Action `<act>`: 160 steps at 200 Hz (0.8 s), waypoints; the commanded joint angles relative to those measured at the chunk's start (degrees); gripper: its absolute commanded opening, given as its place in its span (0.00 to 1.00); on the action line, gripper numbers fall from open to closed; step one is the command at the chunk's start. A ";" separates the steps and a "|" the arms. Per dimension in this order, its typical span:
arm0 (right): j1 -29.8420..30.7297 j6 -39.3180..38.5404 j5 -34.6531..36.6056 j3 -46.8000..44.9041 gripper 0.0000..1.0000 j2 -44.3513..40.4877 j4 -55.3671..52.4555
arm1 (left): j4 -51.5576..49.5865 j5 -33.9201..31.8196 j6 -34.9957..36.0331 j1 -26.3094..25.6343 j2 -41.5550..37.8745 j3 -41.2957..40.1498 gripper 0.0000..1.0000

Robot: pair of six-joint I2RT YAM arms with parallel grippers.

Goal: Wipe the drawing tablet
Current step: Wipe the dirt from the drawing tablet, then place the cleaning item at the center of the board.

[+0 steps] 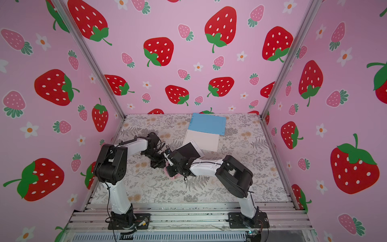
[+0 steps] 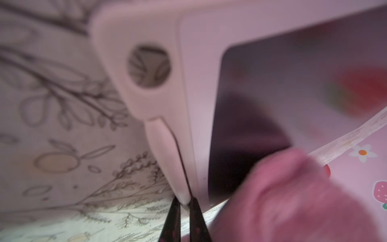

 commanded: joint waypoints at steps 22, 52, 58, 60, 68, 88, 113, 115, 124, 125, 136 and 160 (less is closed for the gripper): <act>-15.19 3.50 1.54 -6.14 0.00 0.36 -2.89 | 3.55 -18.86 1.75 -0.16 5.68 -3.49 0.09; -22.52 3.63 4.14 -10.16 0.00 -2.93 -5.28 | 3.28 -19.08 2.38 -0.16 5.50 -3.51 0.09; -23.13 3.81 5.23 -10.26 0.00 -3.10 -6.68 | 3.28 -19.08 2.41 -0.16 5.44 -3.47 0.09; -23.29 3.89 5.68 -10.30 0.00 -3.22 -7.29 | 3.24 -19.12 2.40 -0.16 5.42 -3.45 0.09; -23.76 4.70 7.24 -10.75 0.00 -3.78 -8.68 | 3.05 -19.16 2.40 -0.22 5.38 -3.33 0.09; -24.73 9.16 11.13 -13.08 0.00 -7.58 -12.10 | 2.44 -19.35 2.48 -0.16 4.83 -2.83 0.10; -28.29 17.35 15.20 -15.21 0.00 -14.20 -21.10 | 1.52 -19.59 2.83 -0.16 3.52 -2.07 0.15; -28.65 17.71 15.36 -15.40 0.00 -14.69 -21.64 | 1.42 -19.60 2.90 -0.16 3.30 -2.05 0.15; -30.39 19.16 15.71 -16.28 0.00 -16.97 -23.89 | 0.93 -19.62 3.16 -0.16 2.83 -1.61 0.21; -30.71 19.24 15.67 -16.33 0.00 -17.19 -24.17 | 0.92 -19.61 3.22 -0.16 2.76 -1.50 0.21; -33.45 19.65 14.99 -17.04 0.00 -19.20 -26.42 | 0.27 -19.77 3.52 -0.16 2.24 -0.77 0.27; -39.88 19.50 13.04 -18.66 0.06 -21.80 -29.70 | -0.75 -20.38 3.83 -0.16 0.91 0.81 0.35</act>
